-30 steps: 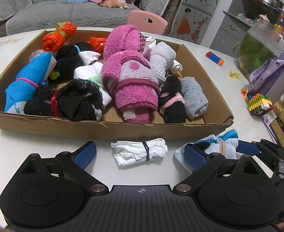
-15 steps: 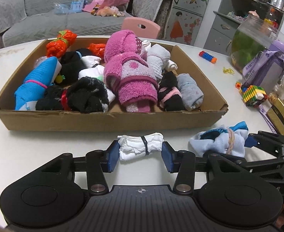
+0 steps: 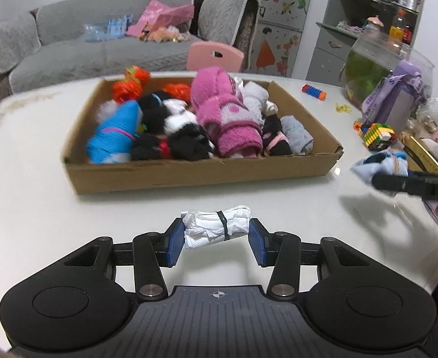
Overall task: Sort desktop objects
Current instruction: 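Carry both held socks down into the cardboard box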
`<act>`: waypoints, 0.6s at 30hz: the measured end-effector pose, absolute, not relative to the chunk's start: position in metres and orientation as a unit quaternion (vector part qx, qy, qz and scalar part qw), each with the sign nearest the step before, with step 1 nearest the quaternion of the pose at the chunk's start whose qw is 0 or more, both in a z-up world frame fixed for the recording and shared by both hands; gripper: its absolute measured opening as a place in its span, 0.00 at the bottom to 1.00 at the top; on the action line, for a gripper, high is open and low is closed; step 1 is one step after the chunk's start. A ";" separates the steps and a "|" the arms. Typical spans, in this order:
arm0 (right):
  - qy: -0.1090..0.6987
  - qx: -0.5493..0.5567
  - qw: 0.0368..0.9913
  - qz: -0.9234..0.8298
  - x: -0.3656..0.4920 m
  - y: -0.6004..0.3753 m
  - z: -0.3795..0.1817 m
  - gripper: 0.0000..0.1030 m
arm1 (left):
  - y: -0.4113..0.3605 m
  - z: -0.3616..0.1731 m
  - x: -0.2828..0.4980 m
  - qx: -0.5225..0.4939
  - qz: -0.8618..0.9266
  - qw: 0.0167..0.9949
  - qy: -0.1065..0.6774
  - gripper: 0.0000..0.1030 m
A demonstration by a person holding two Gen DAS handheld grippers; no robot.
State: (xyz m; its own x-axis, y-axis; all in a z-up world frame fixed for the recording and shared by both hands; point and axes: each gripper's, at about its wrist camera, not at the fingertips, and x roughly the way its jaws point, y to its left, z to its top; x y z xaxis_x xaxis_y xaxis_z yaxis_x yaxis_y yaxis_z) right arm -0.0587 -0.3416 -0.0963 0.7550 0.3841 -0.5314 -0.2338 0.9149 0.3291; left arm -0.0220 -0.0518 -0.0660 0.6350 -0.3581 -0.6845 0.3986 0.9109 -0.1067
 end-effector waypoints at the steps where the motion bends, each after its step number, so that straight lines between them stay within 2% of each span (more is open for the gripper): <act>1: 0.306 0.125 0.929 0.165 -0.059 -0.345 -0.094 0.61 | -0.047 -0.060 -0.026 0.032 -0.212 0.905 0.368 0.51; 18: 0.244 0.096 0.947 0.184 -0.055 -0.383 -0.009 0.61 | 0.012 0.028 -0.019 0.089 -0.196 0.926 0.309 0.51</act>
